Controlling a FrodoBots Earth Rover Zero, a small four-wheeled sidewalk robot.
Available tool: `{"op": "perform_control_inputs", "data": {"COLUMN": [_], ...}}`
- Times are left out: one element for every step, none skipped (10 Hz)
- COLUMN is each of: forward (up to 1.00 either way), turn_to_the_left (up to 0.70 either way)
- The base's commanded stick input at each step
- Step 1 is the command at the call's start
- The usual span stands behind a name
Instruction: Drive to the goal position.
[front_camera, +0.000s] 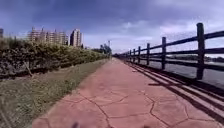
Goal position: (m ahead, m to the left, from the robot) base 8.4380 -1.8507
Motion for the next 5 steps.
{"op": "perform_control_inputs", "data": {"forward": [0.70, 0.70, 0.70, 0.70, 0.70], "turn_to_the_left": [0.00, 0.00, 0.06, 0.25, 0.35]}}
